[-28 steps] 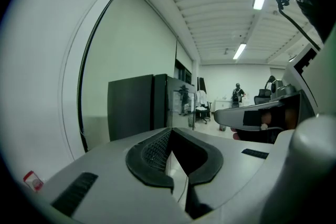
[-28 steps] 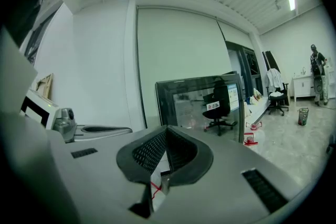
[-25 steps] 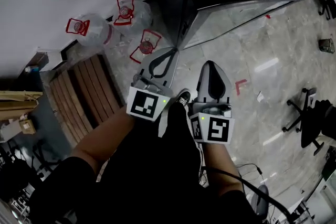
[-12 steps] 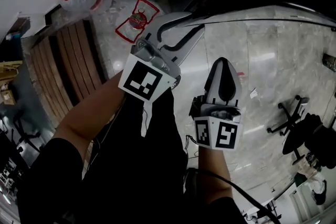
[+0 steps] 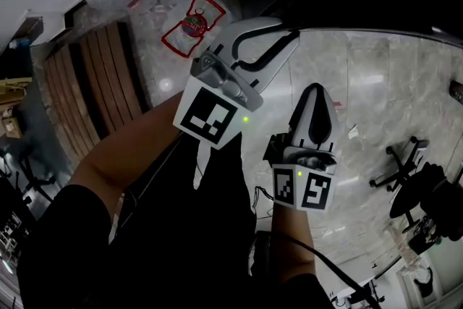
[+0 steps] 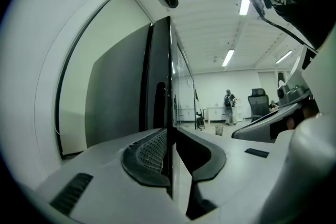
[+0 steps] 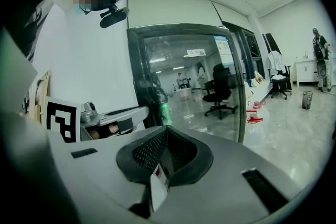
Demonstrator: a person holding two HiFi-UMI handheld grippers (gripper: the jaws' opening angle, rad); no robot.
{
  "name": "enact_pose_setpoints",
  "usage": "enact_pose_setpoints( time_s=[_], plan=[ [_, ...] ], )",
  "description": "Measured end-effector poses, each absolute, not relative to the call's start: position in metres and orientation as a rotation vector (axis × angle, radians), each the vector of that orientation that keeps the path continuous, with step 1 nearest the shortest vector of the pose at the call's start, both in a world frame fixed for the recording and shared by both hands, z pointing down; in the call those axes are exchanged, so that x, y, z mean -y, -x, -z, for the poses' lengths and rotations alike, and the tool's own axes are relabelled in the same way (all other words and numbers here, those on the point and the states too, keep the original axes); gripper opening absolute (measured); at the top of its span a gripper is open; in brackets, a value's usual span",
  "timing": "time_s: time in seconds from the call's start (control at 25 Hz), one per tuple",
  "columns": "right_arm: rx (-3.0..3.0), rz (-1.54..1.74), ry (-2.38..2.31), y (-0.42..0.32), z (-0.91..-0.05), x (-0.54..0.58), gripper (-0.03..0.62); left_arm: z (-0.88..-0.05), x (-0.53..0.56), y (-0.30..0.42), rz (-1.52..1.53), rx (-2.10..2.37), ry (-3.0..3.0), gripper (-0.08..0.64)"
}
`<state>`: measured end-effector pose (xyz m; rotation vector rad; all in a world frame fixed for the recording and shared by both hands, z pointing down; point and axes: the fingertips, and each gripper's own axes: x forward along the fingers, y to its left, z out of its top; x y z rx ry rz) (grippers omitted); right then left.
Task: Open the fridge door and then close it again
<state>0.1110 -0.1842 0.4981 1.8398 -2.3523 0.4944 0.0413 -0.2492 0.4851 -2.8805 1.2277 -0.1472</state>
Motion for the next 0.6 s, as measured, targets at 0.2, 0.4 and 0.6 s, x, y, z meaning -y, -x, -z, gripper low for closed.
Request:
enact_pose_setpoints(
  time_s=[0.2,0.4,0.6],
  plan=[
    [2.269,-0.488,-1.968,-0.132,-0.498,0.175,0.015,-0.485,0.247,-0.039,0.145,-1.274,2.895,0.054],
    [2.294,-0.383,-1.989,-0.147,-0.468,0.158,0.015,-0.486,0.199,-0.065,0.154,-1.150,2.958,0.042],
    [2.210,-0.264,-2.064,-0.162,-0.445,0.126,0.015,-0.481,0.145,-0.107,0.121,-1.143,2.951,0.037]
  ],
)
